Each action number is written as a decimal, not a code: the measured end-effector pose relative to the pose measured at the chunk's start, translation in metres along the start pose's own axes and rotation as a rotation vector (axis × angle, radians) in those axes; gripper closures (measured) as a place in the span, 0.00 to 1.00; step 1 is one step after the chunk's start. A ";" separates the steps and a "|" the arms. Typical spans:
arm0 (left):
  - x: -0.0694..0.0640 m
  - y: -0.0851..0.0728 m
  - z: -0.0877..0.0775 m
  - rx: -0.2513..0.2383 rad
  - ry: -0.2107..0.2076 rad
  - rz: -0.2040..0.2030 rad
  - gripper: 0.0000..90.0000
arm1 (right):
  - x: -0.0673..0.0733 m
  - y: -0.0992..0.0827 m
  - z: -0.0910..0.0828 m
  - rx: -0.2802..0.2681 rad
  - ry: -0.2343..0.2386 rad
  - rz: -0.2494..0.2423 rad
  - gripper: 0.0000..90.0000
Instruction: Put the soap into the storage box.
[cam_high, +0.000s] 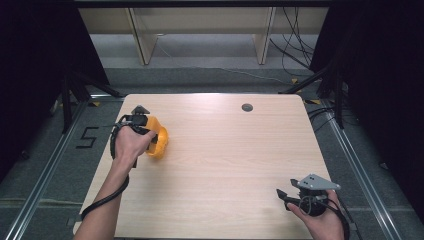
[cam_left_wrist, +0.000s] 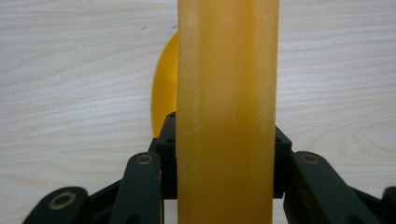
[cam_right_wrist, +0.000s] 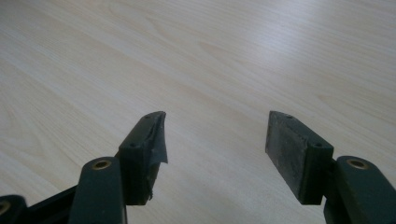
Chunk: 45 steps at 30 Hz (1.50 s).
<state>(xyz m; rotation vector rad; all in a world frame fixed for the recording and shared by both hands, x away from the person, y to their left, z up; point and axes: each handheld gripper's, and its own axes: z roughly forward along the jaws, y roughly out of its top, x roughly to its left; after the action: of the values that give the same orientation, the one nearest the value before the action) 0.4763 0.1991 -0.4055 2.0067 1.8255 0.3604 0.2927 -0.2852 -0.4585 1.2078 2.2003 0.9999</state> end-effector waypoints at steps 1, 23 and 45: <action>0.000 0.001 0.002 0.007 0.001 -0.003 0.67 | 0.000 0.000 0.000 0.003 0.004 0.005 0.43; -0.002 0.005 0.027 0.040 0.020 -0.012 0.67 | 0.000 0.000 0.001 0.010 0.023 0.025 0.43; 0.000 0.005 0.041 0.052 0.020 -0.005 0.66 | 0.000 -0.001 0.001 -0.001 0.004 0.006 0.42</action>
<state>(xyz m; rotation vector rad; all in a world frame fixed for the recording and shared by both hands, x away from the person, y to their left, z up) 0.4989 0.1936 -0.4396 2.0398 1.8702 0.3362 0.2928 -0.2849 -0.4594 1.2135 2.2007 1.0065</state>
